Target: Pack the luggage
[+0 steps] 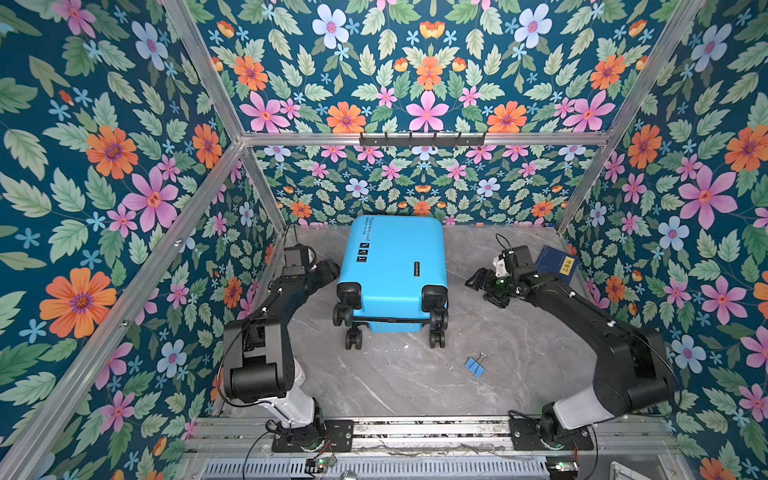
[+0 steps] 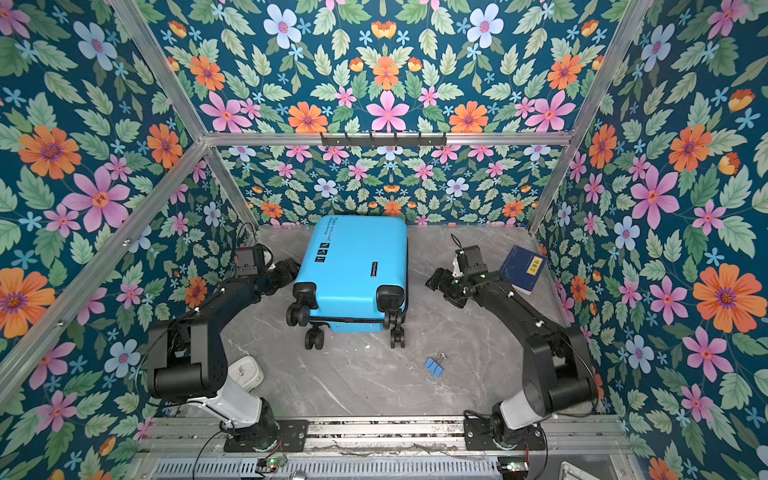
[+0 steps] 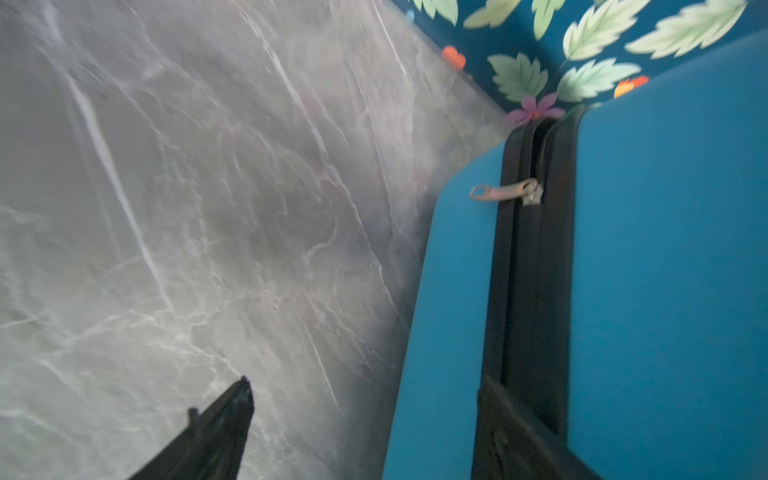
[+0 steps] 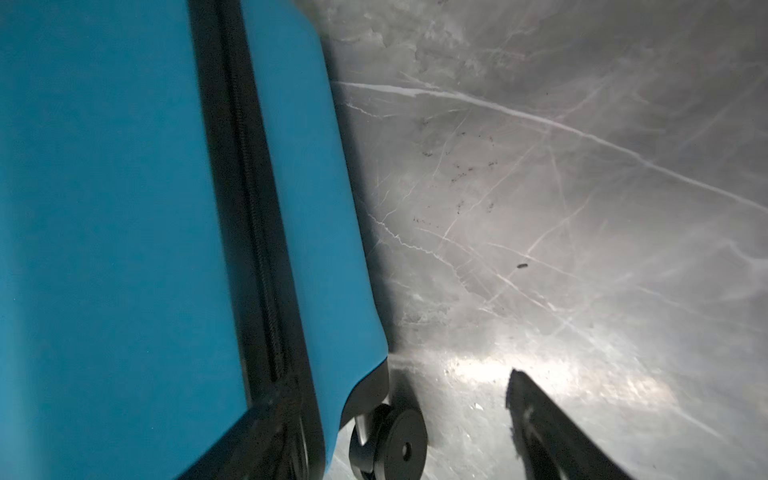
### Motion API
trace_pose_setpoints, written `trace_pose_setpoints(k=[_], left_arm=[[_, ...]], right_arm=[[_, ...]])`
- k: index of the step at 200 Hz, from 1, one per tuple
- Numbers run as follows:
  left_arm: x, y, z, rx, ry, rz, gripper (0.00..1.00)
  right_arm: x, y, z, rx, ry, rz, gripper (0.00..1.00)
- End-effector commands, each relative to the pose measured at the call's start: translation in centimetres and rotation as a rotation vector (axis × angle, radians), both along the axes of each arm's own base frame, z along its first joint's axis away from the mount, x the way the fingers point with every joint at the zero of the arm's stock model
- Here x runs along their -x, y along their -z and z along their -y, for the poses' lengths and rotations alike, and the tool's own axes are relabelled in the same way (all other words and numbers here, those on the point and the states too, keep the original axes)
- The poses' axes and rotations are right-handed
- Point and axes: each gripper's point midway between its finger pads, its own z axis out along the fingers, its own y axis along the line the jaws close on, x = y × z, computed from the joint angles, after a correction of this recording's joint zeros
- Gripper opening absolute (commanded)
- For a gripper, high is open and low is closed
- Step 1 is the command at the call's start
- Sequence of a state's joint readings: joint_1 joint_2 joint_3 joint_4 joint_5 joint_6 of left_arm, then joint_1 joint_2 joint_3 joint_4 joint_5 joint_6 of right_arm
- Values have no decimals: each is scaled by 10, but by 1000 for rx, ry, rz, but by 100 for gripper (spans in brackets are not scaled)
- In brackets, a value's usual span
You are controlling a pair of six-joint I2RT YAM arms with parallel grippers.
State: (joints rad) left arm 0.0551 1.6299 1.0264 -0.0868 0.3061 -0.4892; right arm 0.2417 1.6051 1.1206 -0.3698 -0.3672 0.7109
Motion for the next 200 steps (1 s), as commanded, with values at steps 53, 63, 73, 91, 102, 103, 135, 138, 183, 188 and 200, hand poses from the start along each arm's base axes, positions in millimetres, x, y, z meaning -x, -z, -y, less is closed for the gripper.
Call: trace_pose_setpoints(k=[53,63,73,91,102,103,135,138,183,188,200], left_arm=[[-13,12,39,-24,72,-9,86],[-13,12,46,-28,83,-9,86],[-13,13,54,-27,97,-8,86],[-12,14,70,-29,123,-11,86],[-10,15,82,-25,142,-14,85],[-10,15,84,-25,144,-14,85],[-8,17,115,-20,192,-13,85],[-8,18,117,-19,195,-13,85],[-1,15,152,-9,244,-11,84],[1,14,156,-9,244,-9,84],[7,11,163,-1,247,-1,84]], right_arm=[[-41,27,-28,8,-52,-76,82],[-43,26,-30,12,-57,-69,82],[-44,26,-29,20,-59,-68,82],[-43,26,-26,39,-64,-68,82],[-41,27,-25,51,-70,-67,82],[-41,27,-25,52,-69,-68,82],[-28,28,-17,82,-75,-71,82],[-27,28,-16,85,-76,-69,82],[-10,28,9,117,-34,-64,83],[-10,28,12,117,-28,-64,83],[-13,28,20,121,-19,-68,83]])
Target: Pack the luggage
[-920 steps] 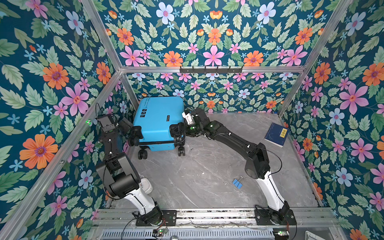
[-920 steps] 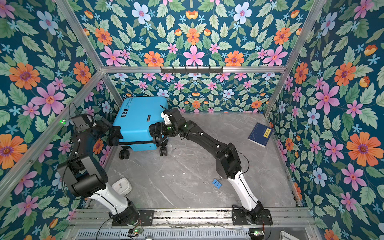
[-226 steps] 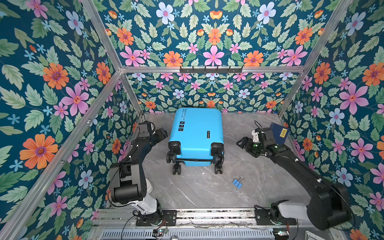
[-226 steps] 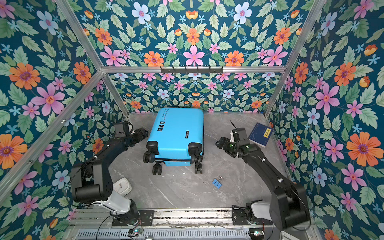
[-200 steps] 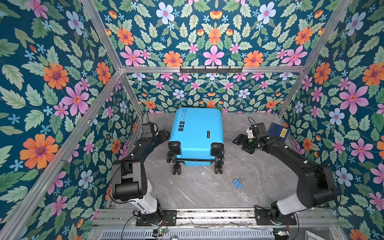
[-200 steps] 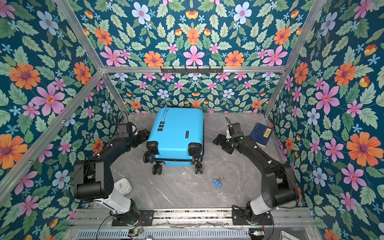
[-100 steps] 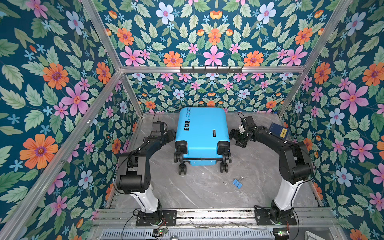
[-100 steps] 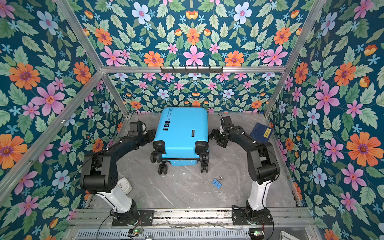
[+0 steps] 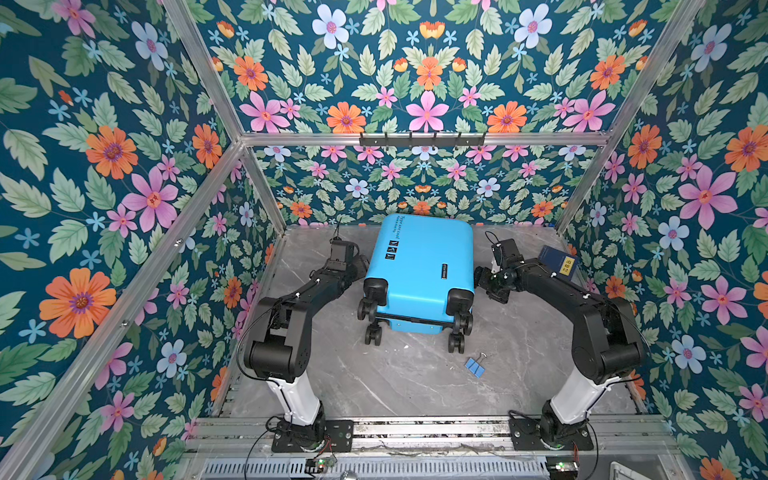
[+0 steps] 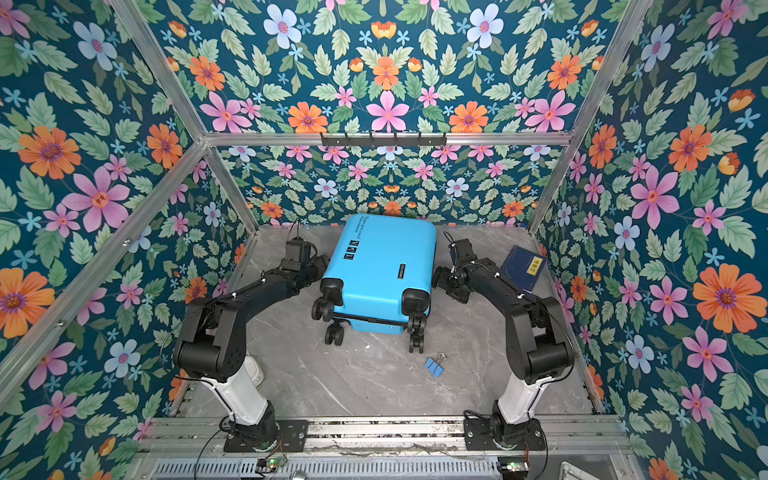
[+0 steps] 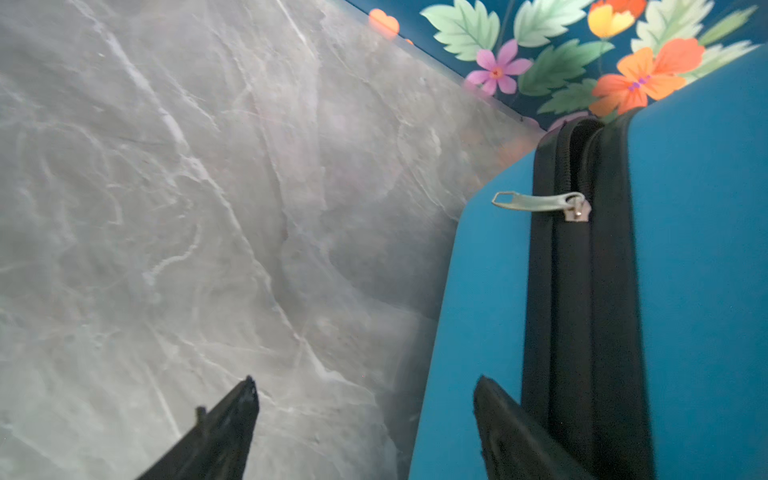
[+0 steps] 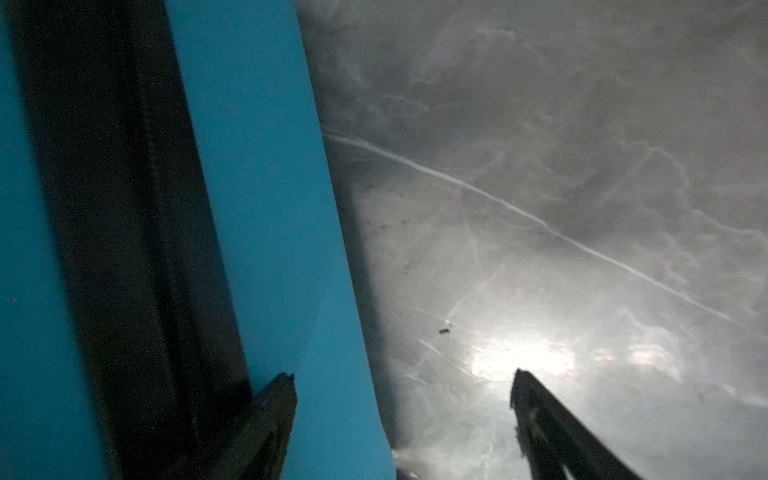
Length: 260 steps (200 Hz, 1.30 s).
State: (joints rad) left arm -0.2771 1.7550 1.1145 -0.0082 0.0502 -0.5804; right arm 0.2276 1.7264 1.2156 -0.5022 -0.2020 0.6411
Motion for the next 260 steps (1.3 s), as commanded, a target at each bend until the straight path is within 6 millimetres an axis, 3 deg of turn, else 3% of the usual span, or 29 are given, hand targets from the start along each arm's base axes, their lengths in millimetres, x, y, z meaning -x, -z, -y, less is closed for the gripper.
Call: trace_pose_setpoints(k=[1,60,156,215,235,260], left_arm=[[28,3,50,98,163,-56,84],[44,10,55,99,146,-65,85],[35,14,61,96,163,-70,85],[22,11,75,111,203,-66,85],[24,8,71,95,195,-61,86],[29,-3,53,74,154,-40,86]], right_arm=[[-3,-7,-11,-84,-59,20,83],[-39,-21,-25,-113,-114,24,84],[-113,-21,-61,-157,-189,52,84],[-147,-16,-54,-138,-183,42,85],[-152,-19,-44,-124,-165,38,88],[-148,-27,-19,-86,-123,44,91]])
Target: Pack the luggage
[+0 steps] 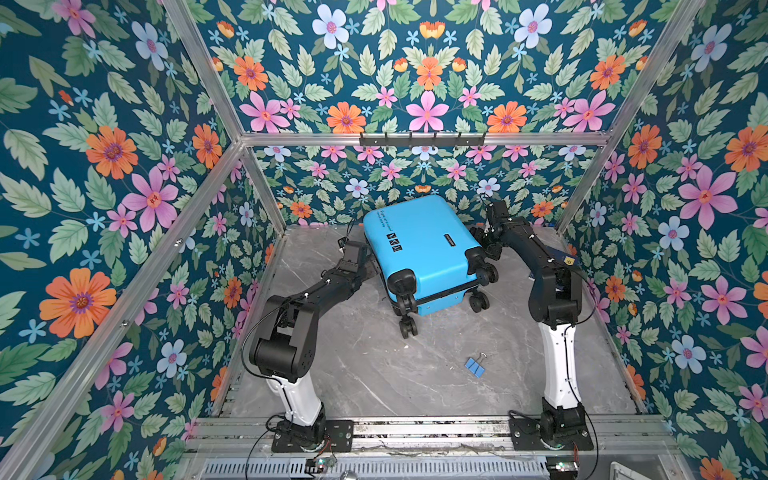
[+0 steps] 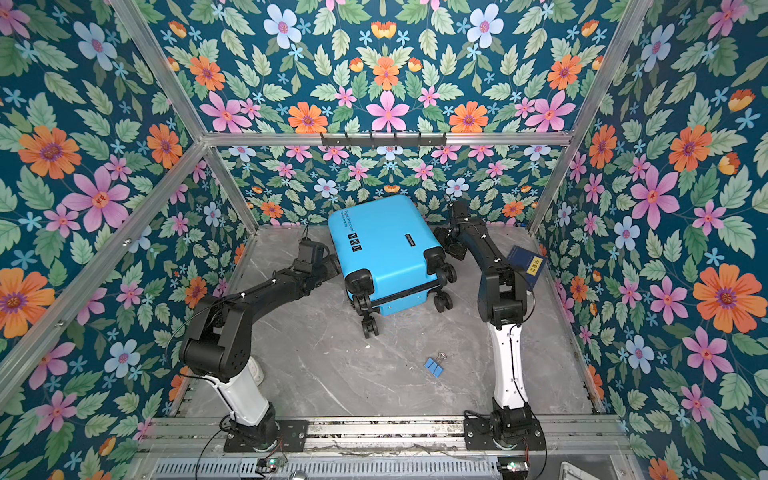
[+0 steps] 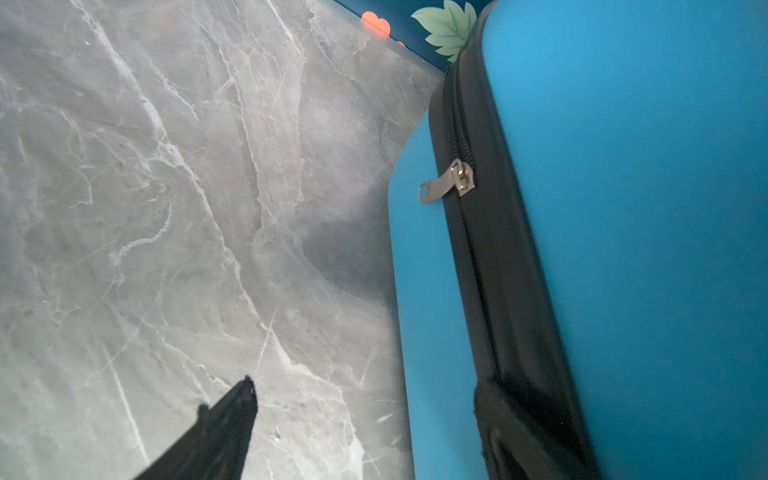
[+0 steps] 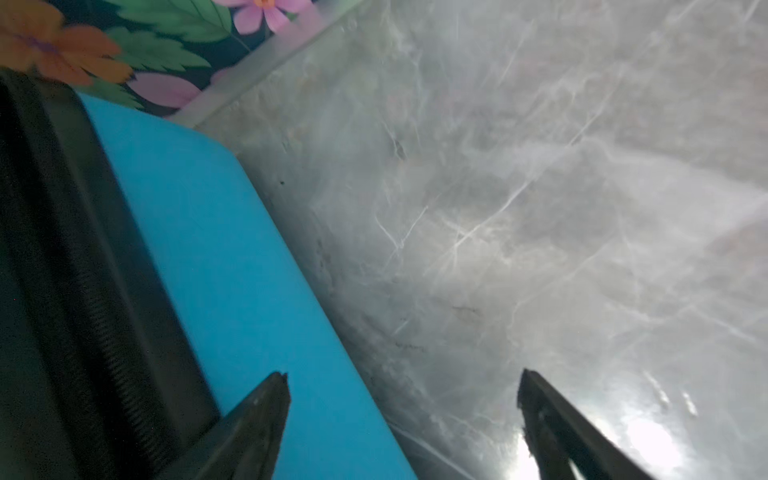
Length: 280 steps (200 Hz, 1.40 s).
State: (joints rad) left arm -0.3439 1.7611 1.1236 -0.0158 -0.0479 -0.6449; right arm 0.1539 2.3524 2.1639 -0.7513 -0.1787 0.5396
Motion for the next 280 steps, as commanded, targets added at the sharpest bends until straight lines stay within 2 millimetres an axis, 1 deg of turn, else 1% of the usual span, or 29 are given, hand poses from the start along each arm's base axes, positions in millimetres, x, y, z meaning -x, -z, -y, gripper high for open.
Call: trace_pose_setpoints(k=[1,14,33,46,64,88,115,122,124,125,129,134,137,141,163,183,196,203,213,229,235,244,246,252,263,272,280], left_arm=[[26,-4,37,93,202,-43,86],[31,-13,27,83,185,-24,87],[42,-30,15,56,168,8,89],[49,-41,8,44,159,29,91],[59,-49,2,34,153,38,93],[74,-44,-6,29,147,16,94],[100,-37,-16,37,126,5,94],[105,-37,-19,39,122,9,94],[107,-36,-19,39,120,9,94],[108,-36,-20,40,120,10,94],[111,-35,-21,39,118,11,94],[115,-34,-22,41,119,13,94],[116,-34,-23,41,117,18,94],[118,-34,-24,42,118,24,94],[128,-25,-29,32,113,31,92],[136,-21,-33,36,111,60,89],[141,-23,-34,44,119,98,88],[143,-25,-35,46,122,121,87],[146,-30,-34,50,137,157,87],[153,-39,-30,64,184,220,87],[156,-42,-29,69,197,236,87],[162,-45,-24,95,229,262,87],[163,-46,-22,103,239,268,87],[167,-46,-17,126,272,275,87],[173,-41,-10,161,306,260,87],[175,-36,-7,183,313,242,87],[175,-33,-4,202,319,235,86]], right_arm=[[29,-13,-25,-127,-124,-61,91],[35,-20,-9,-123,-95,-44,92],[47,-36,12,-131,-57,2,94],[56,-47,23,-122,-41,36,96],[72,-52,31,-107,-34,42,97],[97,-50,34,-98,-37,21,97],[132,-57,35,-111,-31,44,97],[143,-63,36,-111,-30,62,96],[145,-61,36,-110,-30,57,96],[147,-67,36,-110,-31,72,96],[153,-76,37,-106,-33,101,96],[161,-77,38,-104,-36,113,96],[164,-76,39,-101,-37,118,96],[170,-81,40,-95,-36,140,96],[198,-85,48,-65,-18,193,96],[222,-82,56,-29,-2,188,96],[234,-86,57,-25,-12,192,93],[242,-90,56,-30,-19,201,90],[251,-96,53,-44,-36,220,89],[266,-116,46,-84,-75,297,89],[273,-127,41,-104,-98,337,89],[280,-139,35,-131,-131,387,90],[283,-143,32,-148,-151,403,91],[290,-151,25,-175,-184,428,93],[300,-161,16,-212,-232,444,94],[308,-164,8,-216,-266,435,95],[312,-162,4,-188,-281,416,95]])
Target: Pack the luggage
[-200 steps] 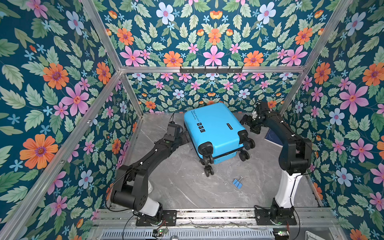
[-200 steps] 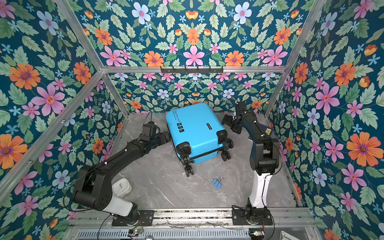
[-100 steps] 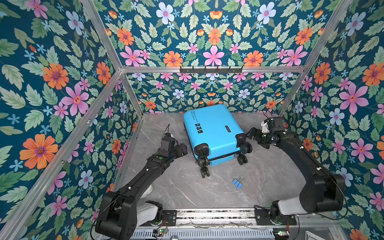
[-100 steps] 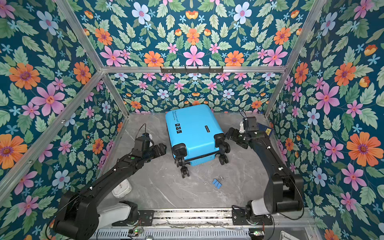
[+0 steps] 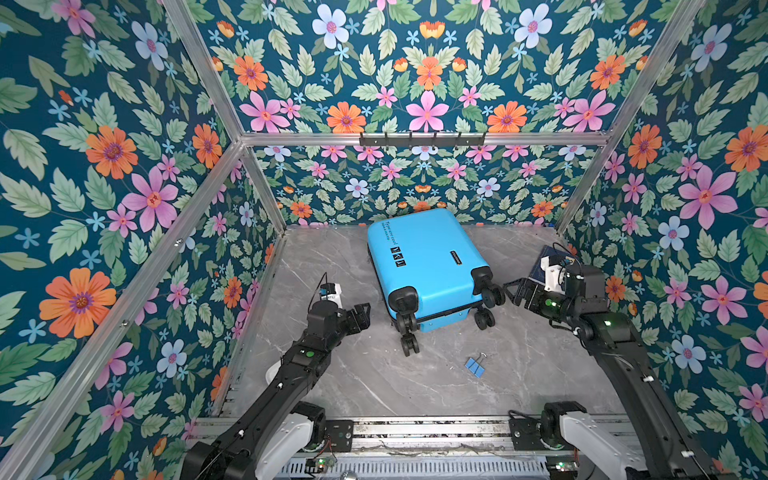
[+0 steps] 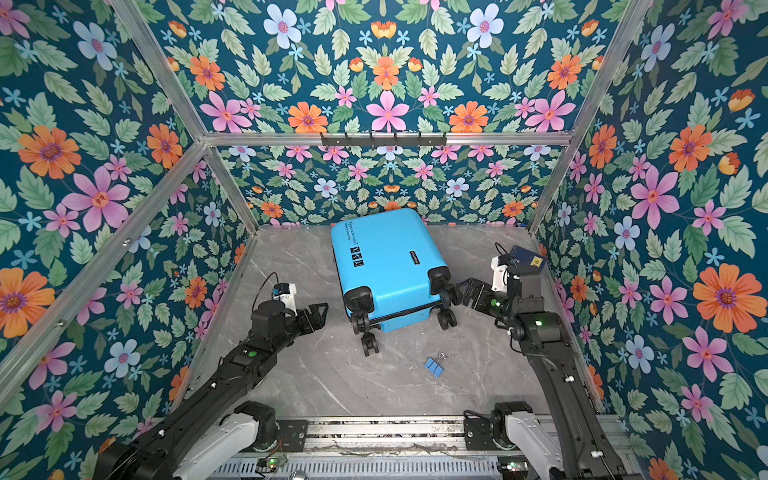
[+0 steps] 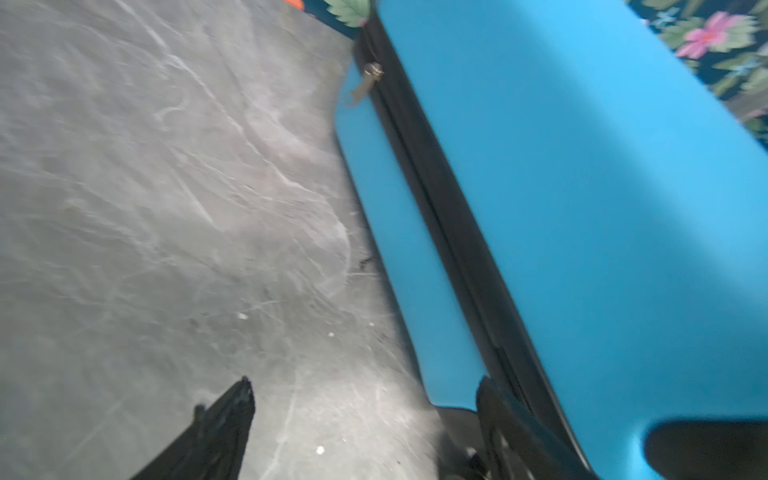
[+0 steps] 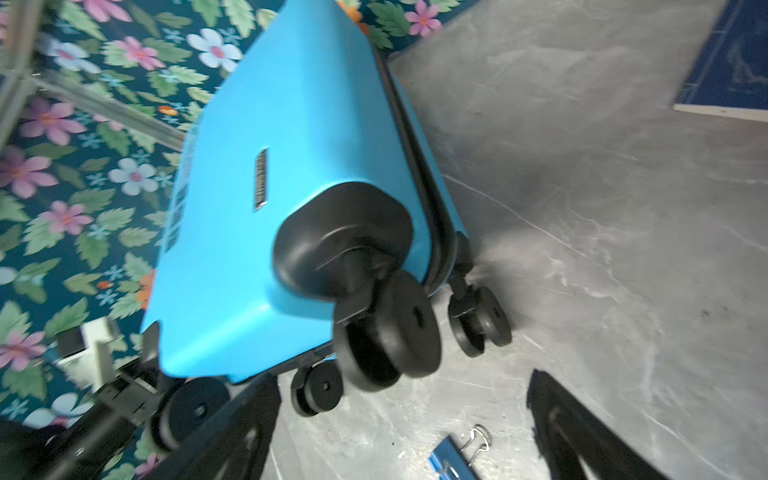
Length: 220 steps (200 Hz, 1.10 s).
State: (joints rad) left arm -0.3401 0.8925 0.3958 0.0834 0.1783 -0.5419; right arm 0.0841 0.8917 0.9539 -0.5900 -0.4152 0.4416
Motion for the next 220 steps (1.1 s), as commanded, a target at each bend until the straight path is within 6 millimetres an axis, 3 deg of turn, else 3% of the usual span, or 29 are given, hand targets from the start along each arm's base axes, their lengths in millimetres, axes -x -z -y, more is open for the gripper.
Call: trace_pose_setpoints(k=[1,26,64,94,158,189,220], left_arm=[[2,-5,18,73,86,23,86],[-7,-7,28,117,111,42,86],[-23,-20,41,153,147,65,86],[-34,-25,48,180,153,73,86],[-63,-26,64,190,190,68,85],[-84,-26,72,191,192,64,85],[-111,-27,83,195,201,66,85]], right_arm=[[18,-7,-23,4,-122,1,95],[25,15,-38,122,-171,-54,95],[18,43,-17,302,-83,-159,97],[9,54,-19,335,-106,-189,97],[-38,67,-33,361,-117,-227,91],[-62,70,-41,349,-112,-245,83],[-82,69,-49,330,-113,-245,82]])
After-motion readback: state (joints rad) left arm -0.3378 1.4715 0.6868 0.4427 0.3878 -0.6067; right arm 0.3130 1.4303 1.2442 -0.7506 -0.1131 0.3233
